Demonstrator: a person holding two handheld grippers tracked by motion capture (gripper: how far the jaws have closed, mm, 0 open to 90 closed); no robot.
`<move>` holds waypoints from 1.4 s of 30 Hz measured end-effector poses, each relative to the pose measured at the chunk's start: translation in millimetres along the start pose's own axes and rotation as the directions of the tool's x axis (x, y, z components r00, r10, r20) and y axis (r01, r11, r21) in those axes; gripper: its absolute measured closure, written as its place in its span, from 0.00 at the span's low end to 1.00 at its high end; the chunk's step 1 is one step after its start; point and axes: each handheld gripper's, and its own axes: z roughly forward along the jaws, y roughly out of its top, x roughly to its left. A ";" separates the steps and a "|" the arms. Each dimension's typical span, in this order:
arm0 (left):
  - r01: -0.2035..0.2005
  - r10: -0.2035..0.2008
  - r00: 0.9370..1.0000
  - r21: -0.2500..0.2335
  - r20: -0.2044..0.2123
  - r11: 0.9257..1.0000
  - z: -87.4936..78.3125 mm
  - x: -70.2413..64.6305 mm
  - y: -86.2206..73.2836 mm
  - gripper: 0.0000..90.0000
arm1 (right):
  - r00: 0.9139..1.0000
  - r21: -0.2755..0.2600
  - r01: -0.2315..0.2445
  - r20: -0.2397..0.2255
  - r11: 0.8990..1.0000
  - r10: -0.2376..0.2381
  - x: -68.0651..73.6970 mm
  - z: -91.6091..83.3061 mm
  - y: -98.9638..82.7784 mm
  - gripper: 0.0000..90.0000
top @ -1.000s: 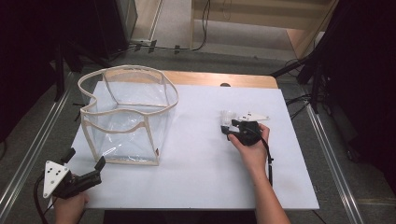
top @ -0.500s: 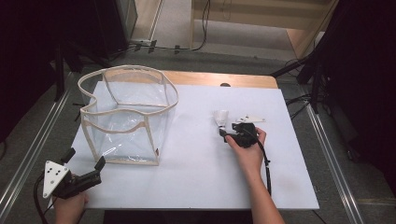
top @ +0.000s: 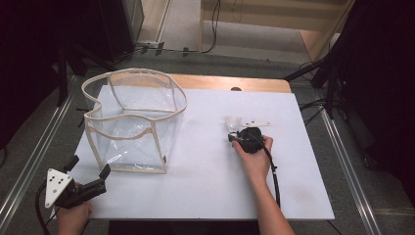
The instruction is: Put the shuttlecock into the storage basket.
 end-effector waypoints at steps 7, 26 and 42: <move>0.002 -0.002 1.000 -0.001 0.001 1.000 0.0 0.2 0.0 0.00 | 1.000 0.010 -0.013 0.017 1.000 0.013 -1.3 2.2 1.0 0.67; 0.002 -0.002 1.000 -0.001 0.001 1.000 0.0 0.3 0.0 0.00 | 0.998 -0.085 0.065 -0.019 0.994 -0.067 2.8 -14.7 5.2 0.71; 0.004 -0.004 1.000 -0.003 0.002 1.000 -0.1 0.2 0.0 0.00 | 0.996 -0.011 0.085 -0.019 0.996 -0.085 7.3 -6.1 -10.9 0.70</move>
